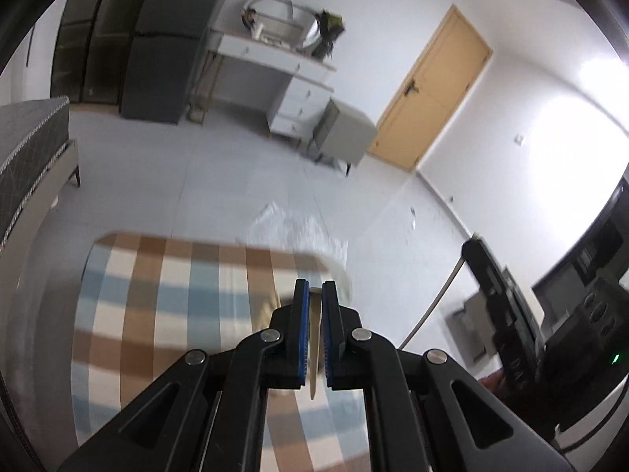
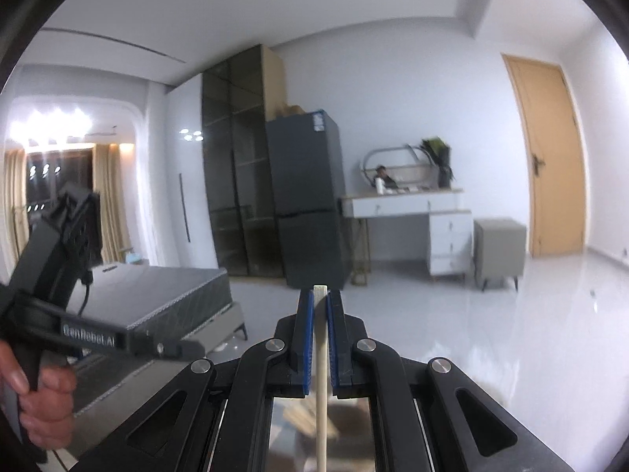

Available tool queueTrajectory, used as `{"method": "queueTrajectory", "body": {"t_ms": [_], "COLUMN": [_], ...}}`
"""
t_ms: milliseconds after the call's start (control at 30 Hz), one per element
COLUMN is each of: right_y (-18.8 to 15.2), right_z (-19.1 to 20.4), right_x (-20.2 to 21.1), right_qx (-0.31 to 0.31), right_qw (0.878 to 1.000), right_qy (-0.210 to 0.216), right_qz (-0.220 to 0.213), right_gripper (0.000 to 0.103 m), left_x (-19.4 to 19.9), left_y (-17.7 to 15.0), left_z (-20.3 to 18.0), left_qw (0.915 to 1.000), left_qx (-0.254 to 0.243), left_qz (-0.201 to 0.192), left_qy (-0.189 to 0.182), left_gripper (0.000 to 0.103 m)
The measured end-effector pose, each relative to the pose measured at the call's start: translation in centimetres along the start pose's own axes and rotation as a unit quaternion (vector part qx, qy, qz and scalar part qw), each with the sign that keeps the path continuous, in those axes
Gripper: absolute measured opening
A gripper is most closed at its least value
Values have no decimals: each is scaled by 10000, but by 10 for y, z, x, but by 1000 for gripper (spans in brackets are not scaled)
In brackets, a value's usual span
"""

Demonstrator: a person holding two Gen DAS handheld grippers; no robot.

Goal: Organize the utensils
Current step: 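Lift both held chopsticks up over the caddy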

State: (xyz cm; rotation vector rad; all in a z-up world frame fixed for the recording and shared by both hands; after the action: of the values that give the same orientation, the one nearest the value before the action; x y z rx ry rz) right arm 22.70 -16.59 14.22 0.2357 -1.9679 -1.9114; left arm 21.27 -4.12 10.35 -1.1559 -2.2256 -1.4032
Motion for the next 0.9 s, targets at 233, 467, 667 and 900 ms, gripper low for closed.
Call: {"method": "queueTrajectory", "body": {"t_ms": [233,467,667,900], "right_y": [-4,-27,-49,-70], "right_z": [5,5,2,0], "right_x": [-55,-93,-105,-109], "right_qx": [316,470,530,596], "right_qw": [9993,9981,9977,9971], "right_qy": [124,208,239,344], "right_qz": [169,330,351,316], "right_gripper": [6,6,6,6], "left_x": [-40,-77,-94,-101], "left_y": [37,42,35,25], "left_z": [26,44,52,54], "left_qw": [9985,9976,9975,9978], "left_qx": [498,661,673,605], "left_qz": [4,52,150,239], "left_qy": [-216,-218,-184,-127], "left_gripper": [1,1,1,1]}}
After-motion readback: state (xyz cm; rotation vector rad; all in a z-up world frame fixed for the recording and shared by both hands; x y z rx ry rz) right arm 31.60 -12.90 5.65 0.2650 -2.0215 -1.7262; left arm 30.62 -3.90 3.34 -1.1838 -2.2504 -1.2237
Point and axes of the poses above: each gripper's, at about its wrist camera, not at the fingertips, and x roughly against the way its jaws point, z to its left, y to its top, the point moved 5 cm from there along -x, roughly the way its jaws point, and after that the axes turned 4 degrees about x, right-handed, at the moved point
